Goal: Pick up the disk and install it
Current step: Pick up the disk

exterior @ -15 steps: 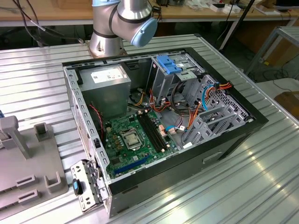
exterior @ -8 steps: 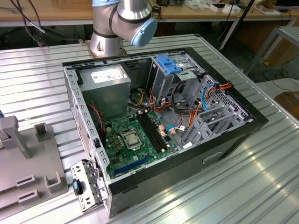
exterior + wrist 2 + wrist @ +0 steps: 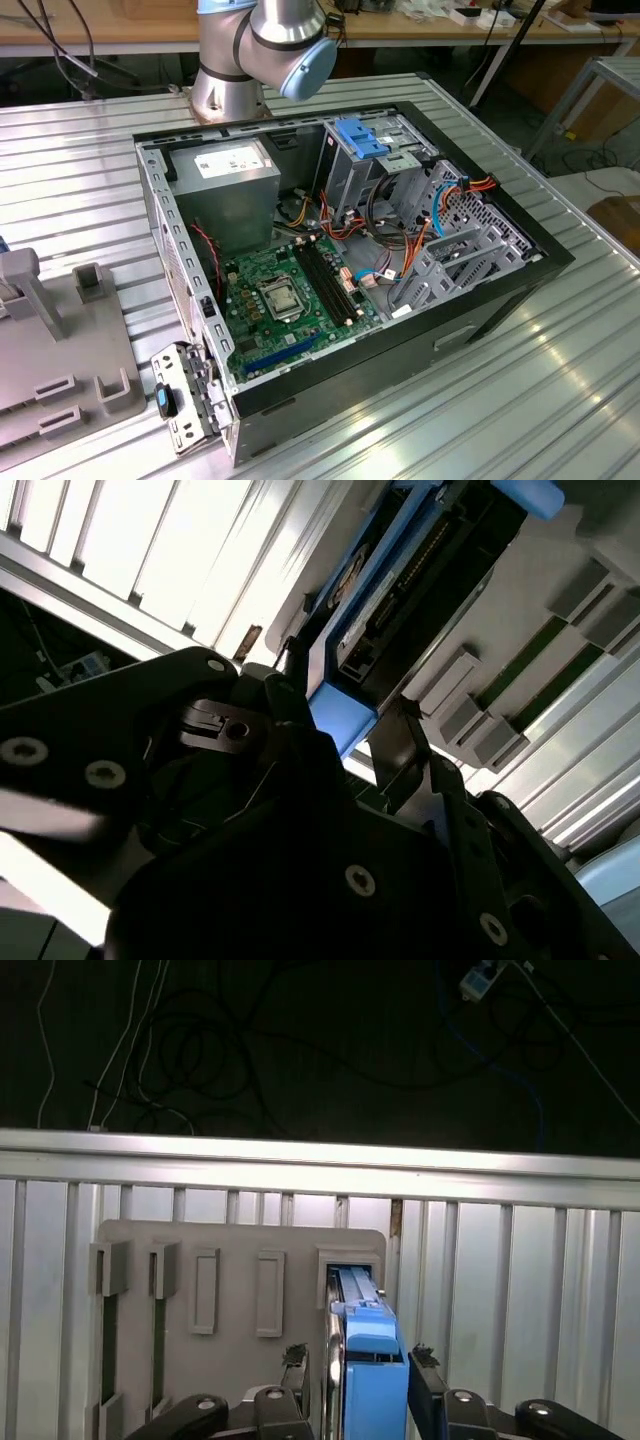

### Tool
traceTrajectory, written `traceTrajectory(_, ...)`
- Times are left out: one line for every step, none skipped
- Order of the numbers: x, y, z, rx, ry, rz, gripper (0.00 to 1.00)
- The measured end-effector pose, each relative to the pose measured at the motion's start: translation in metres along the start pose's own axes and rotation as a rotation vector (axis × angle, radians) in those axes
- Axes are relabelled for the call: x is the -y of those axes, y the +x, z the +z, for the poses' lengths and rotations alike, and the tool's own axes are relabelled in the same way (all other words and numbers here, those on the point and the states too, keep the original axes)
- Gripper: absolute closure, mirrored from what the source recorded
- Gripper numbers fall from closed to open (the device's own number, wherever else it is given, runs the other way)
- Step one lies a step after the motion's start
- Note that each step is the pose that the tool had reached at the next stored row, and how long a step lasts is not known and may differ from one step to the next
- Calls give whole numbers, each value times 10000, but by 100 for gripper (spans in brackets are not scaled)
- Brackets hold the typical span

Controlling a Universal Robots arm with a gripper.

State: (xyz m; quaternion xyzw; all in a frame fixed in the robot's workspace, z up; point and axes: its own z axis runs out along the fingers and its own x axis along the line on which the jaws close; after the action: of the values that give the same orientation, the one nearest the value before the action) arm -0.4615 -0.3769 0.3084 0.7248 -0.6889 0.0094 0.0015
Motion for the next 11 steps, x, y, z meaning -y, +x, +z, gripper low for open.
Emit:
traceTrajectory(-2, 0, 2, 13, 3, 0, 49)
traceTrajectory(-11, 0, 6, 16, 21, 1, 49)
traceTrajectory(-18, -1, 8, 19, 32, 0, 49)
traceTrajectory(-24, 0, 9, 20, 34, -1, 49)
traceTrajectory(-28, -1, 10, 21, 37, 1, 49)
traceTrajectory(-29, -2, 12, 22, 37, 1, 49)
traceTrajectory(-29, -2, 13, 22, 37, 1, 49)
traceTrajectory(-29, -2, 16, 23, 38, 1, 49)
traceTrajectory(-29, -2, 20, 23, 38, 1, 49)
traceTrajectory(-29, -2, 23, 23, 37, 1, 49)
traceTrajectory(-30, -2, 23, 22, 37, 1, 50)
